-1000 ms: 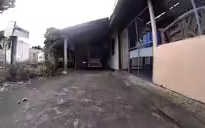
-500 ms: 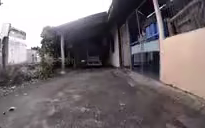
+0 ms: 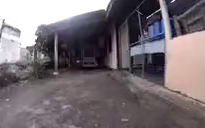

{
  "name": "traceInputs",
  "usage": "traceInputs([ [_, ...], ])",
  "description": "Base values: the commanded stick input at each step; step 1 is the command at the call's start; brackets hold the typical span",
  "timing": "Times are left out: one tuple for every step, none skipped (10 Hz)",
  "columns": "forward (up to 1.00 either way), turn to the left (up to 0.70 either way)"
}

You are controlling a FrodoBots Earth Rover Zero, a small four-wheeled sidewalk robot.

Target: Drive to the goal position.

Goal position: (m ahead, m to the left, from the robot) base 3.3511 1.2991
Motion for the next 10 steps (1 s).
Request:
traceInputs([
  [0.70, -0.27],
  [0.70, -0.27],
  [0.70, -0.27],
  [0.70, -0.11],
  [0.70, -0.10],
  [0.70, -0.27],
  [0.70, -0.27],
  [0.70, -0.27],
  [0.70, -0.27],
  [0.70, -0.27],
])
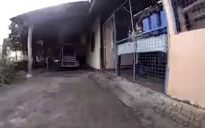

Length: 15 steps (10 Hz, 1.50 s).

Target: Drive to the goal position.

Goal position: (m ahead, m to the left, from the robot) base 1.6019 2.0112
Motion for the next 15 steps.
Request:
traceInputs([
  [0.70, -0.27],
  [0.70, -0.27],
  [0.70, -0.27],
  [0.70, -0.27],
  [0.70, -0.27],
  [0.70, -0.23],
  [0.70, 0.00],
  [0.70, 0.00],
  [0.70, 0.00],
  [0.70, 0.00],
  [0.70, 0.00],
  [0.70, 0.00],
  [0.70, 0.08],
  [0.70, 0.27],
  [0.70, 0.27],
])
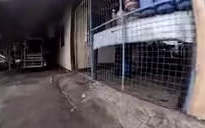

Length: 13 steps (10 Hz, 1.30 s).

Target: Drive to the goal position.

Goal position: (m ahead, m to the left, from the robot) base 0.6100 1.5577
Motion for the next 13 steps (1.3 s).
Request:
traceInputs([
  [0.70, 0.27],
  [0.70, 0.27],
  [0.70, 0.27],
  [0.70, 0.27],
  [0.70, 0.27],
  [0.00, 0.45],
  [0.00, 0.45],
  [0.00, 0.45],
  [0.00, 0.45],
  [0.00, 0.45],
  [0.00, 0.45],
  [0.00, 0.45],
  [0.00, 0.45],
])
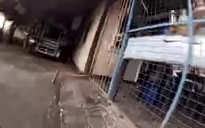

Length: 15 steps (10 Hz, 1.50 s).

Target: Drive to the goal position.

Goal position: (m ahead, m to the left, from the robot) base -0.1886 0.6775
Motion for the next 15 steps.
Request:
traceInputs([
  [0.00, 0.45],
  [0.00, 0.00],
  [0.00, 0.00],
  [0.00, 0.00],
  [0.00, 0.00],
  [0.00, 0.00],
  [0.05, 0.00],
  [0.64, 0.00],
  [0.70, 0.00],
  [0.70, 0.00],
  [0.70, 0.00],
  [0.70, 0.00],
  [0.70, 0.00],
  [0.70, 0.00],
  [0.70, 0.00],
])
